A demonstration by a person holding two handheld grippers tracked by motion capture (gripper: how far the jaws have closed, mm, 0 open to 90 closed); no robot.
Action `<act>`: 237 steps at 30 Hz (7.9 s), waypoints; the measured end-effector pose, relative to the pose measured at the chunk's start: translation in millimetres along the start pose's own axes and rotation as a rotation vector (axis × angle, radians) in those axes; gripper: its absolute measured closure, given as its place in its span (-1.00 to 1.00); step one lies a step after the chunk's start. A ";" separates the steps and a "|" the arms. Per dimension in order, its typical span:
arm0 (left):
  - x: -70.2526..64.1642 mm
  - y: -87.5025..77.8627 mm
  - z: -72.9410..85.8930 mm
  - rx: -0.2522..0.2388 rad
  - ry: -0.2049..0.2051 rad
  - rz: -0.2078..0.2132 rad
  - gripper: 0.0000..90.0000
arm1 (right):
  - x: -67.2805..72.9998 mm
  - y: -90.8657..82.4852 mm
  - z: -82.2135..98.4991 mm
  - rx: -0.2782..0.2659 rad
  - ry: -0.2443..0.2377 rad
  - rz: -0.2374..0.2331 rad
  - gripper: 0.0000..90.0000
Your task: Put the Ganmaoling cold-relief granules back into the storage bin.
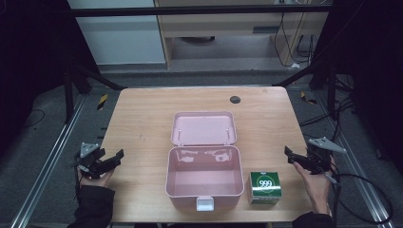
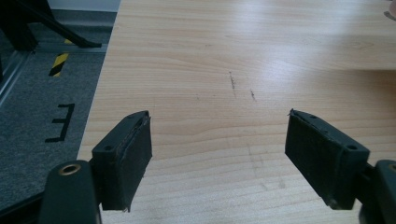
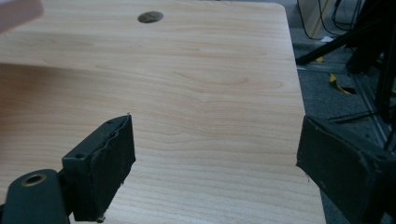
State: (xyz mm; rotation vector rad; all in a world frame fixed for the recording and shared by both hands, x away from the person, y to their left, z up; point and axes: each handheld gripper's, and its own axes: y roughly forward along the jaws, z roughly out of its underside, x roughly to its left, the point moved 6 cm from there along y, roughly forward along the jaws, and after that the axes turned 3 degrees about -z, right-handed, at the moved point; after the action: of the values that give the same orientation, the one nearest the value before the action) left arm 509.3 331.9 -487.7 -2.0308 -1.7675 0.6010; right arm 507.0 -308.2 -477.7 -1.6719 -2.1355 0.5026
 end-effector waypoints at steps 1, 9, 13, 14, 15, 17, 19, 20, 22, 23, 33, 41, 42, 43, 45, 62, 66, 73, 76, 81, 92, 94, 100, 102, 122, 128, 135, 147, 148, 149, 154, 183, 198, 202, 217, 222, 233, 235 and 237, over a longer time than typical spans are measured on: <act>-1.2 0.1 -0.2 0.000 0.004 0.003 -0.49 | 0.3 -1.8 -1.2 0.000 -0.006 -0.009 -0.73; -6.8 -0.3 1.7 0.016 0.036 0.009 -0.40 | 9.9 -12.0 -14.6 -0.017 -0.056 -0.069 -0.68; -7.9 -1.0 2.1 0.017 0.042 0.010 -0.36 | 15.7 -16.6 -23.1 -0.008 -0.110 -0.101 -0.67; -8.4 -0.7 2.6 0.020 0.045 0.008 -0.35 | 17.1 -17.9 -25.7 -0.006 -0.122 -0.113 -0.67; -8.9 -0.4 3.0 0.022 0.049 0.009 -0.35 | 19.0 -19.5 -28.6 -0.003 -0.128 -0.128 -0.67; -9.6 -0.1 3.2 0.024 0.055 0.006 -0.34 | 22.0 -22.0 -34.9 -0.002 -0.151 -0.148 -0.67; -9.9 -0.1 3.3 0.025 0.059 0.005 -0.33 | 25.1 -24.6 -41.3 -0.005 -0.177 -0.164 -0.67; -10.0 0.1 3.5 0.026 0.061 0.005 -0.33 | 26.3 -25.8 -44.2 -0.004 -0.187 -0.169 -0.67; -10.3 0.7 4.0 0.029 0.064 0.006 -0.33 | 28.9 -28.1 -49.6 0.002 -0.208 -0.178 -0.68; -10.5 1.1 4.2 0.030 0.066 0.007 -0.33 | 30.5 -29.6 -52.3 0.005 -0.218 -0.185 -0.69; -12.5 2.4 5.0 0.037 0.083 0.012 -0.32 | 46.3 -39.8 -70.1 0.061 -0.351 -0.265 -0.77; -14.7 4.1 6.5 0.049 0.099 0.017 -0.32 | 61.8 -42.9 -74.2 0.113 -0.472 -0.328 -0.79; -15.0 4.4 6.7 0.051 0.100 0.020 -0.32 | 64.1 -43.2 -74.3 0.126 -0.494 -0.336 -0.79; -15.0 4.4 6.7 0.051 0.100 0.020 -0.32 | 66.8 -43.4 -74.5 0.137 -0.515 -0.343 -0.79; -15.4 5.0 7.0 0.055 0.105 0.020 -0.32 | 69.4 -43.7 -74.5 0.151 -0.537 -0.352 -0.79; -18.7 7.8 10.0 0.078 0.130 0.021 -0.32 | 102.1 -51.2 -62.7 0.322 -0.775 -0.487 -0.82; -19.0 8.7 10.9 0.084 0.137 0.015 -0.32 | 105.6 -53.1 -59.4 0.354 -0.810 -0.499 -0.85; -19.2 9.3 11.7 0.089 0.146 0.007 -0.32 | 112.0 -55.4 -57.0 0.392 -0.852 -0.525 -0.86; -19.7 9.7 11.9 0.092 0.148 0.010 -0.32 | 115.7 -55.9 -54.0 0.418 -0.878 -0.534 -0.86; -20.3 10.0 12.5 0.095 0.153 0.012 -0.32 | 121.1 -56.7 -48.4 0.448 -0.910 -0.559 -0.89; -21.3 10.8 13.1 0.099 0.159 0.011 -0.32 | 124.4 -54.4 -37.1 0.513 -0.950 -0.574 -0.90; -21.4 10.7 13.1 0.100 0.160 0.012 -0.32 | 125.1 -54.1 -35.7 0.518 -0.952 -0.577 -0.90; -21.2 10.6 13.2 0.101 0.163 0.012 -0.32 | 128.6 -50.9 -22.7 0.566 -0.973 -0.597 -0.91; -21.5 10.7 13.3 0.103 0.163 0.012 -0.32 | 129.7 -50.7 -20.0 0.575 -0.977 -0.604 -0.91; -22.0 11.0 13.5 0.103 0.171 0.012 -0.32 | 133.0 -42.0 1.7 0.613 -0.985 -0.636 -0.97; -22.2 11.3 13.7 0.104 0.173 0.012 -0.32 | 133.1 -38.1 7.9 0.634 -0.983 -0.631 -0.97; -23.1 11.8 14.1 0.107 0.181 0.012 -0.32 | 134.0 -34.4 15.8 0.657 -1.002 -0.645 -0.97; -23.8 13.1 15.1 0.113 0.189 0.015 -0.33 | 134.7 -25.8 28.0 0.699 -1.007 -0.664 -0.95; -23.8 13.2 15.2 0.113 0.189 0.015 -0.33 | 134.7 -25.8 28.0 0.699 -1.007 -0.664 -0.95; -23.8 13.4 15.2 0.114 0.189 0.014 -0.33 | 134.7 -25.3 29.2 0.705 -1.005 -0.662 -0.95; -24.0 13.5 15.3 0.115 0.193 0.014 -0.33 | 134.5 -21.4 33.9 0.725 -1.017 -0.669 -0.94; -23.7 13.7 15.3 0.115 0.193 0.012 -0.33 | 131.2 -11.3 43.5 0.779 -0.949 -0.681 -0.66; -23.9 13.6 15.2 0.116 0.193 0.012 -0.32 | 129.7 -26.4 21.9 0.742 -0.937 -0.669 -0.65; -23.7 13.4 15.1 0.115 0.193 0.010 -0.32 | 127.3 -32.3 10.1 0.716 -0.944 -0.661 -0.65; -23.9 13.6 15.3 0.116 0.195 0.008 -0.32 | 123.5 -51.5 -20.9 0.666 -0.958 -0.635 -0.65; -24.5 13.7 15.3 0.116 0.195 0.010 -0.32 | 124.6 -58.3 -30.9 0.655 -0.953 -0.633 -0.65; -24.1 14.1 15.4 0.117 0.193 0.012 -0.32 | 129.7 -68.2 -52.2 0.644 -0.971 -0.628 -0.65; -24.0 13.8 15.3 0.117 0.194 0.011 -0.32 | 130.8 -70.0 -56.2 0.642 -0.974 -0.629 -0.65; -23.9 13.8 15.3 0.117 0.192 0.011 -0.32 | 132.3 -71.5 -60.3 0.640 -0.979 -0.632 -0.65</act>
State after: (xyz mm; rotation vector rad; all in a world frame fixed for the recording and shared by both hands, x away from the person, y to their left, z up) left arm 509.5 306.4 -506.4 -1.9499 -1.5744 0.4826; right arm 448.5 -193.1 -379.8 -0.3320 -2.4790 1.7864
